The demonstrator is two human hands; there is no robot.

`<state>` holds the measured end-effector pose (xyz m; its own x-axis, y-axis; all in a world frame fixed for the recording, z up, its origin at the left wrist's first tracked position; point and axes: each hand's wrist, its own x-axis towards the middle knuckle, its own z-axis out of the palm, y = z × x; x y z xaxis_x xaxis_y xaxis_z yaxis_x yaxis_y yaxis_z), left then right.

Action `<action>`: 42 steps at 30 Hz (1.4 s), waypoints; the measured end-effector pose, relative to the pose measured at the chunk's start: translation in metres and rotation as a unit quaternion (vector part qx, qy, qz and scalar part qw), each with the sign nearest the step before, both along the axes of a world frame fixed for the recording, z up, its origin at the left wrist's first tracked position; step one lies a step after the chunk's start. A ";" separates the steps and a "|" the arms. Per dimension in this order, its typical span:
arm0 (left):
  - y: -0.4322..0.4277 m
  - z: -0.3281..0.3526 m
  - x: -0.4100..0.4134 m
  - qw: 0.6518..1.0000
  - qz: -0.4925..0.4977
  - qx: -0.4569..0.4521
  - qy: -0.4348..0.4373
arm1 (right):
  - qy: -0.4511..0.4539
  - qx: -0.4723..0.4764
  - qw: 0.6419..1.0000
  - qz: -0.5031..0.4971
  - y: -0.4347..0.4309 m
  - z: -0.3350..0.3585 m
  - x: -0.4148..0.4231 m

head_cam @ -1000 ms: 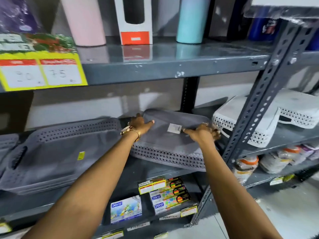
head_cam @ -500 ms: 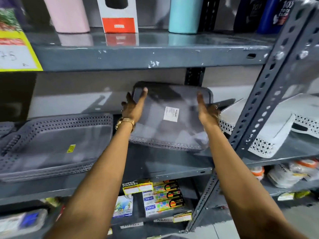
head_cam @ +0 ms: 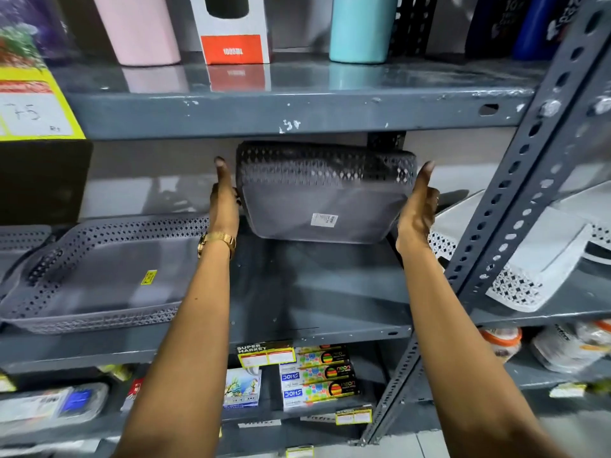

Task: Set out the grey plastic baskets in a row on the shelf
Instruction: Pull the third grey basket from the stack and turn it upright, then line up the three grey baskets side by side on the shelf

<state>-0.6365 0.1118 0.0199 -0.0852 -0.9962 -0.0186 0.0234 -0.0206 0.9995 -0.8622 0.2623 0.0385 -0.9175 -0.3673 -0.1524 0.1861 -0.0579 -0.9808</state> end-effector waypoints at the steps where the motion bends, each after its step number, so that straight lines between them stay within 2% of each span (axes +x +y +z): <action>1: 0.003 -0.003 0.002 1.000 0.002 0.005 0.001 | -0.014 0.001 1.000 0.008 0.003 -0.002 0.003; 6: 0.018 -0.020 0.013 0.996 0.012 0.040 -0.076 | 0.035 0.016 0.999 -0.017 0.005 -0.032 0.009; 10: 0.016 -0.035 0.024 0.997 -0.008 0.060 -0.055 | -0.039 -0.013 0.998 -0.056 0.012 -0.051 0.010; 13: 0.031 -0.035 0.026 0.994 -0.016 0.058 -0.093 | -0.078 0.009 0.995 -0.057 0.018 -0.068 0.021; 19: 0.062 -0.044 0.037 0.975 -0.031 0.005 -0.218 | 0.013 0.070 0.997 -0.027 0.033 -0.111 0.037; 23: 0.075 -0.047 0.037 0.948 -0.036 -0.026 -0.315 | 0.087 0.138 0.986 -0.015 0.037 -0.121 0.043; 25: 0.080 -0.044 0.035 0.932 -0.040 -0.053 -0.357 | 0.198 0.241 0.950 0.001 0.037 -0.119 0.049; 27: 0.083 -0.038 0.037 0.917 -0.048 -0.073 -0.390 | 0.317 0.349 0.882 0.016 0.036 -0.115 0.060; 29: 0.080 -0.032 0.045 0.907 -0.044 -0.097 -0.408 | 0.407 0.362 0.839 0.021 0.028 -0.104 0.076; 31: 0.074 -0.026 0.059 0.898 -0.041 -0.120 -0.422 | 0.451 0.322 0.831 0.046 0.012 -0.092 0.097; 34: 0.063 -0.019 0.093 0.888 -0.035 -0.147 -0.435 | 0.404 0.257 0.865 0.148 -0.019 -0.072 0.137; 39: 0.031 -0.019 0.190 0.865 0.001 -0.180 -0.468 | 0.381 0.301 0.826 0.287 -0.073 -0.063 0.210; 42: 0.012 -0.019 0.253 0.843 0.023 -0.157 -0.513 | 0.298 0.356 0.828 0.316 -0.093 -0.070 0.233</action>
<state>-0.3839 0.1241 0.0011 -0.1459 -0.9673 0.2074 -0.8643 0.2266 0.4490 -0.6295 0.1695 -0.0320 -0.5669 -0.8140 -0.1265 -0.5696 0.4982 -0.6537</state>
